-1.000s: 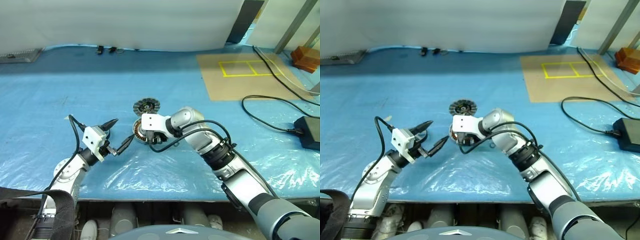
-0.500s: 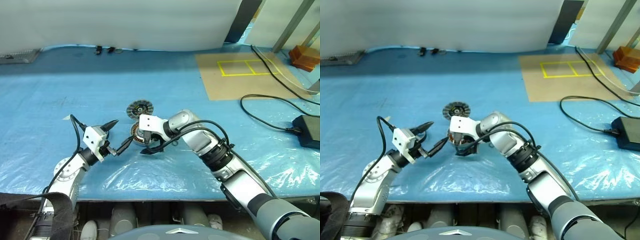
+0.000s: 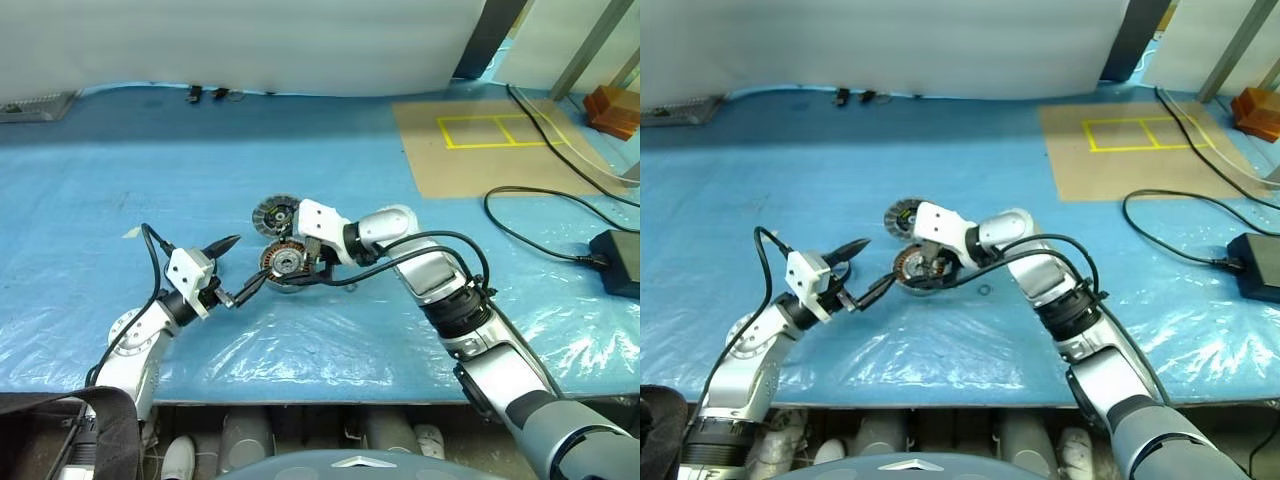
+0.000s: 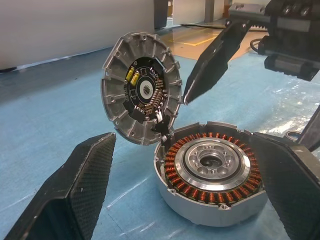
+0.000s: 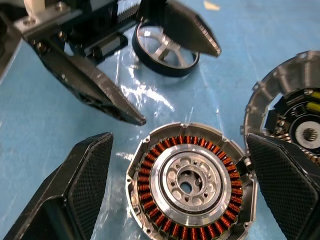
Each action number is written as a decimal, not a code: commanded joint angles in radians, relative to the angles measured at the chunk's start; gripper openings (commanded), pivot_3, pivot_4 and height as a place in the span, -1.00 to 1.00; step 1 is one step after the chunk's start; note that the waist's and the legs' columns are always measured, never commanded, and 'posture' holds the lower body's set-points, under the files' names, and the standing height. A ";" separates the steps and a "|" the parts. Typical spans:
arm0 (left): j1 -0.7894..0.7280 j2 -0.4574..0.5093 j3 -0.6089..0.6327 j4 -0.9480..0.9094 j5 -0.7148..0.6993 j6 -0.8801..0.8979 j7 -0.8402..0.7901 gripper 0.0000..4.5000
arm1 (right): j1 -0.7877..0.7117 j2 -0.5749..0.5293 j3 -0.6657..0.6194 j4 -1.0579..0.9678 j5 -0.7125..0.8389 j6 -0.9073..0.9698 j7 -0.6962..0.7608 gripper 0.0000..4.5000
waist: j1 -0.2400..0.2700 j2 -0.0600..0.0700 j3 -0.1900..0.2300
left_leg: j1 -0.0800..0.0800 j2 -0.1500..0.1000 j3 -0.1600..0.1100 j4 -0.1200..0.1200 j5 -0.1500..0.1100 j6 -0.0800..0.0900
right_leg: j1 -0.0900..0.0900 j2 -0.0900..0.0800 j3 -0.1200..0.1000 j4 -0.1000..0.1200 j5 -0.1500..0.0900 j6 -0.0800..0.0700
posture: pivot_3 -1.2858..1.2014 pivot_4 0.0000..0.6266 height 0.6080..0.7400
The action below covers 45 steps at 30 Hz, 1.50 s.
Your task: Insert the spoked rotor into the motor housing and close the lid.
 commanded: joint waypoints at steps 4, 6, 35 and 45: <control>0.004 0.027 0.006 -0.037 -0.025 0.005 -0.029 1.00 | 0.153 -0.083 -0.139 -0.029 0.073 -0.147 -0.093 0.99 | 0.005 -0.001 0.000 | 0.000 -0.001 0.001 0.001 0.000 0.000 | 0.001 -0.001 0.000 0.000 0.000 0.000 | 0.03 -0.52 1.00; 0.007 0.032 0.002 -0.044 -0.028 0.009 -0.040 1.00 | 0.198 -0.100 -0.191 -0.041 0.123 -0.118 -0.108 0.99 | 0.003 -0.001 0.000 | 0.000 -0.001 0.001 0.001 0.000 0.000 | 0.001 -0.001 0.000 0.000 0.000 0.000 | 0.03 -0.52 1.00; -0.017 0.037 -0.029 -0.038 -0.023 0.029 -0.066 1.00 | 0.476 -0.182 -0.191 0.067 0.158 -0.336 -0.167 0.99 | 0.002 -0.001 0.000 | -0.001 -0.001 0.001 0.001 -0.002 0.004 | 0.002 0.000 0.000 -0.001 -0.003 0.005 | 0.03 -0.52 1.00; -0.014 0.042 -0.024 -0.035 -0.022 0.027 -0.064 1.00 | 0.474 -0.229 -0.167 0.086 0.152 -0.351 -0.133 0.99 | 0.003 -0.001 0.000 | -0.001 -0.001 0.001 0.001 -0.002 0.004 | 0.004 0.000 0.000 -0.001 -0.004 0.007 | 0.03 -0.52 1.00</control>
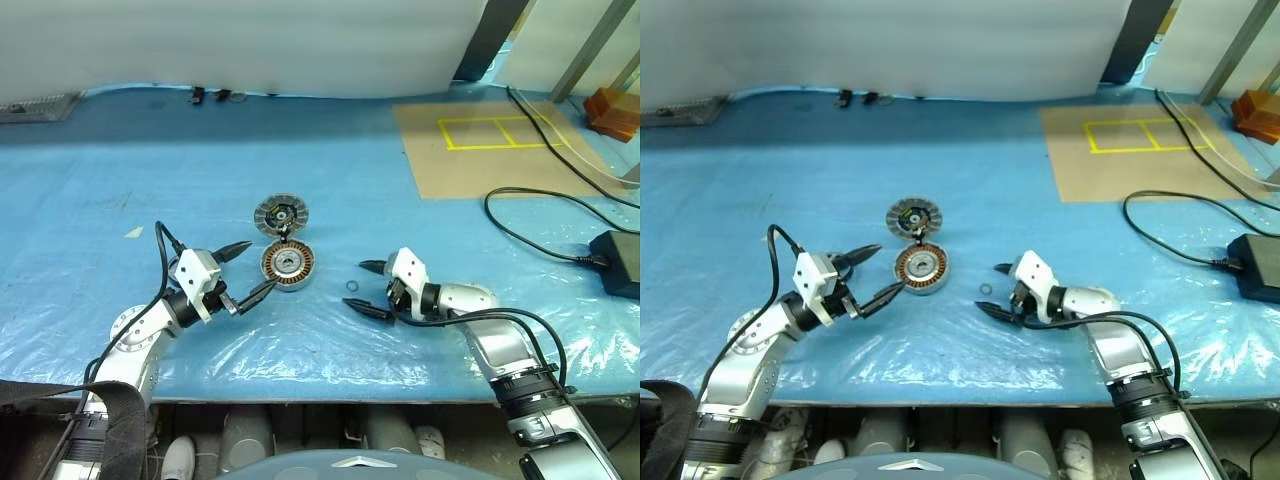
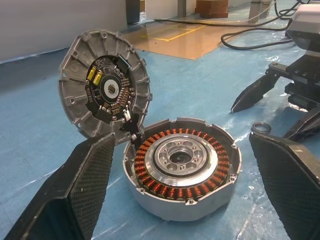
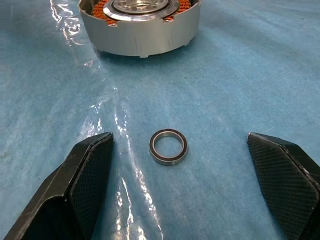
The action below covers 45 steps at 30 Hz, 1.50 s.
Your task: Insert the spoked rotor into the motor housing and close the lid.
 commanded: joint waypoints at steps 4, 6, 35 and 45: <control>-0.007 0.010 0.012 -0.020 -0.005 -0.010 -0.001 1.00 | 0.016 -0.030 0.016 0.011 -0.007 0.005 0.014 0.99 | 0.000 0.000 0.000 | 0.000 0.000 0.000 0.000 0.000 0.000 | 0.000 0.000 0.000 0.000 0.000 0.000 | 0.03 -0.52 1.00; -0.010 0.010 0.009 -0.014 -0.003 -0.012 -0.004 1.00 | 0.014 -0.030 0.020 0.018 -0.011 -0.001 0.009 0.99 | 0.000 0.000 0.000 | 0.000 0.000 0.000 0.000 0.000 0.000 | 0.001 0.000 0.000 0.000 0.000 0.000 | 0.03 -0.52 1.00; -0.024 0.009 0.008 -0.007 0.001 -0.010 -0.003 1.00 | -0.014 -0.020 0.041 0.017 -0.008 -0.007 -0.018 -0.66 | -0.004 -0.001 -0.001 | 0.001 0.000 0.000 0.000 0.000 0.000 | 0.001 0.000 0.000 0.000 -0.001 0.001 | 0.03 -0.52 1.00; -0.022 0.006 0.006 -0.005 0.005 -0.011 0.000 1.00 | -0.057 0.015 0.053 0.020 -0.016 0.022 -0.042 0.26 | -0.001 -0.001 -0.001 | 0.001 0.000 0.000 0.000 0.000 0.000 | 0.001 0.000 0.000 0.000 0.001 -0.001 | 0.03 -0.52 1.00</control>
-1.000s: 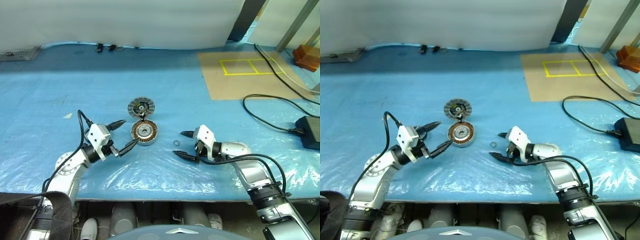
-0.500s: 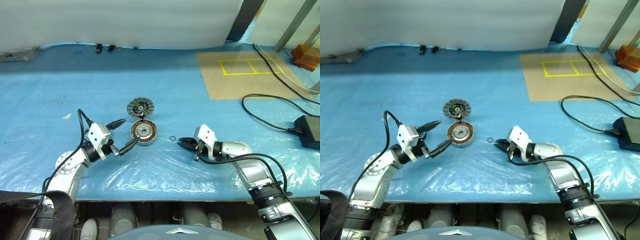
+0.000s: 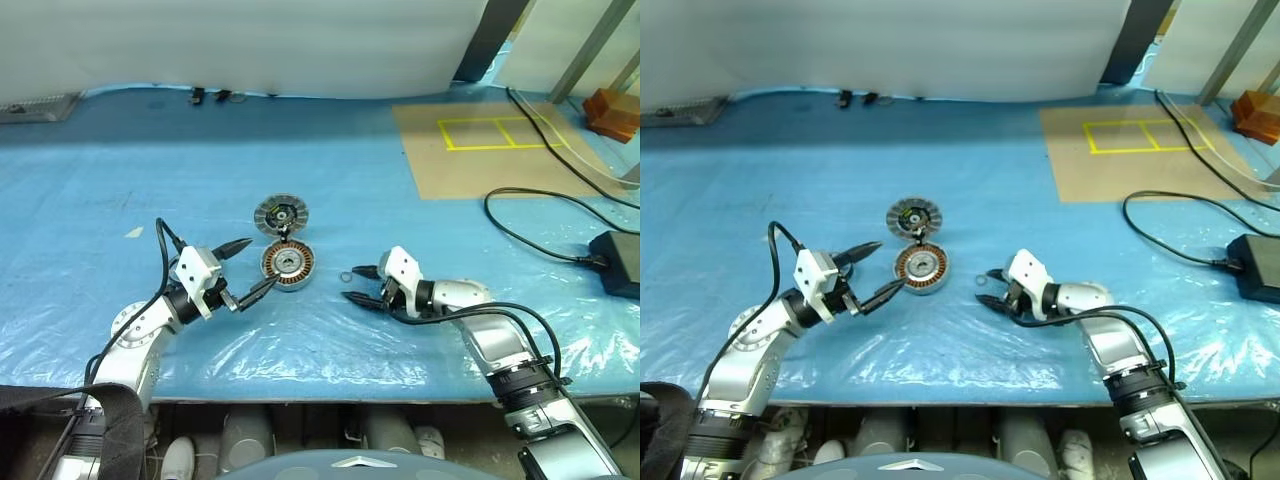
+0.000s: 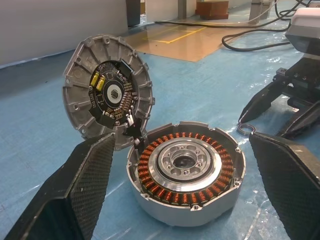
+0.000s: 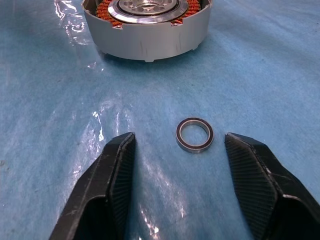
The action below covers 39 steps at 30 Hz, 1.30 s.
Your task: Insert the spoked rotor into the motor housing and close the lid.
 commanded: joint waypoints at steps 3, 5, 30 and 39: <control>-0.003 0.007 0.007 -0.015 0.001 -0.011 0.004 1.00 | -0.009 0.002 0.007 0.006 -0.008 0.010 -0.004 0.26 | 0.000 0.000 0.000 | 0.000 0.000 0.000 0.000 0.000 0.000 | 0.000 0.000 0.000 0.000 0.000 0.000 | 0.03 -0.52 1.00; -0.002 0.008 0.007 -0.015 0.002 -0.011 0.004 1.00 | -0.004 -0.002 0.008 0.010 -0.013 0.006 -0.004 0.26 | 0.000 0.000 0.000 | 0.000 0.000 0.000 0.000 0.000 0.000 | 0.000 0.000 0.000 0.000 0.000 0.000 | 0.03 -0.52 1.00; -0.007 0.008 0.012 -0.010 0.004 -0.014 0.003 1.00 | -0.034 0.054 -0.032 -0.054 0.075 0.041 -0.011 -0.71 | -0.002 0.000 0.000 | 0.000 0.000 0.000 0.000 0.000 0.000 | 0.000 0.000 0.000 0.000 0.000 0.000 | 0.03 -0.52 1.00; 0.054 0.029 0.044 -0.064 -0.012 -0.008 0.011 1.00 | -0.150 0.088 -0.046 -0.186 0.159 0.172 -0.017 -0.71 | -0.001 0.000 0.000 | -0.001 0.000 0.000 -0.001 0.000 0.000 | -0.001 0.000 0.000 0.000 0.002 -0.004 | 0.03 -0.52 1.00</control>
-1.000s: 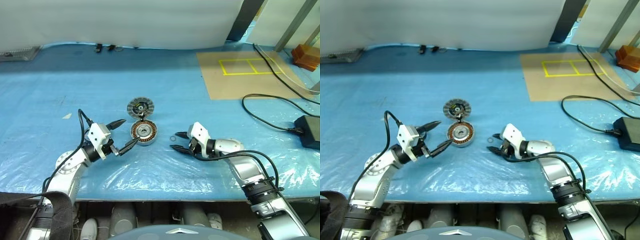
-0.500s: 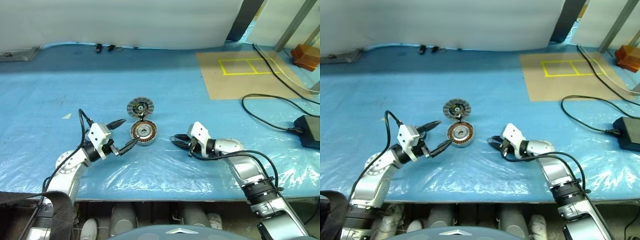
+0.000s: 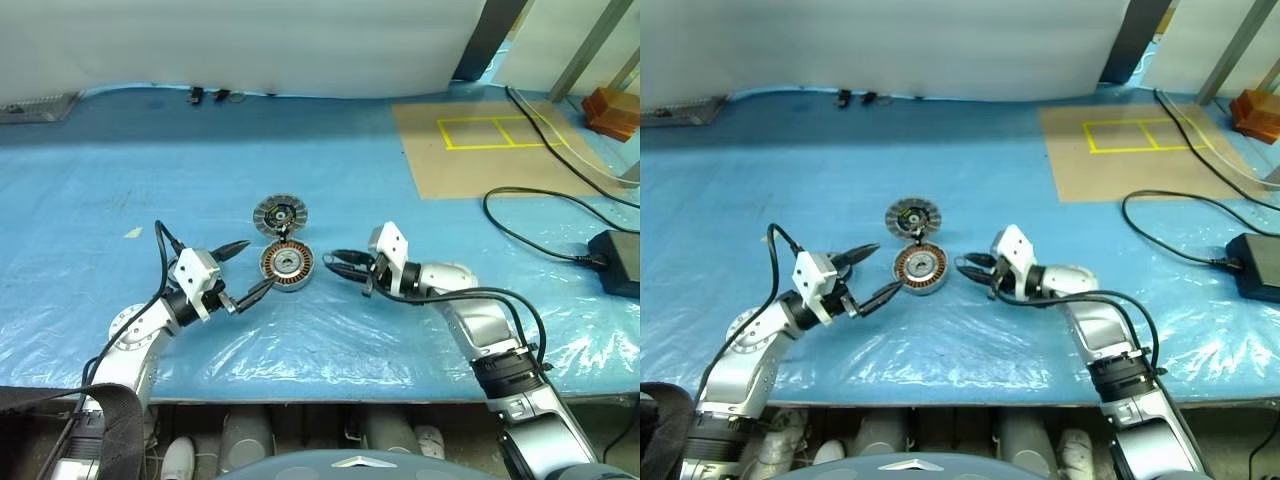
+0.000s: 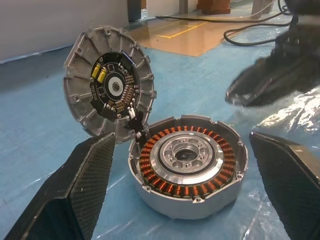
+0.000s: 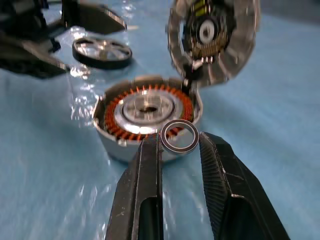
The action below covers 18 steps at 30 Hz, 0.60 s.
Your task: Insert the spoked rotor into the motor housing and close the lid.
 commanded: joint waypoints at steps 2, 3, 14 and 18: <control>0.036 0.018 0.034 -0.063 -0.021 -0.007 0.008 1.00 | -0.071 0.006 0.002 -0.070 0.041 0.078 0.005 -0.71 | 0.001 0.000 0.000 | 0.000 0.000 0.000 0.000 0.000 0.000 | 0.000 0.000 0.000 0.000 0.000 0.000 | 0.03 -0.52 1.00; 0.043 0.018 0.035 -0.067 -0.021 -0.007 0.011 1.00 | -0.087 0.001 0.024 -0.065 0.021 0.085 0.008 -0.71 | 0.001 0.000 0.000 | 0.000 0.000 0.000 0.000 0.000 0.000 | 0.000 0.000 0.000 0.000 0.000 0.000 | 0.03 -0.52 1.00; 0.054 -0.004 0.015 -0.077 -0.007 -0.015 0.044 1.00 | -0.280 0.086 0.215 0.175 -0.132 0.110 0.016 -0.71 | -0.001 0.000 0.000 | 0.000 0.000 0.000 0.000 0.000 0.000 | -0.001 0.000 0.000 0.000 0.000 -0.001 | 0.03 -0.52 1.00; 0.074 -0.010 0.015 -0.093 -0.005 -0.016 0.057 1.00 | -0.307 0.109 0.249 0.259 -0.184 0.066 0.013 -0.71 | -0.001 0.000 0.000 | 0.000 0.000 0.000 0.000 0.000 -0.001 | -0.003 0.000 0.000 0.000 0.001 -0.002 | 0.03 -0.52 1.00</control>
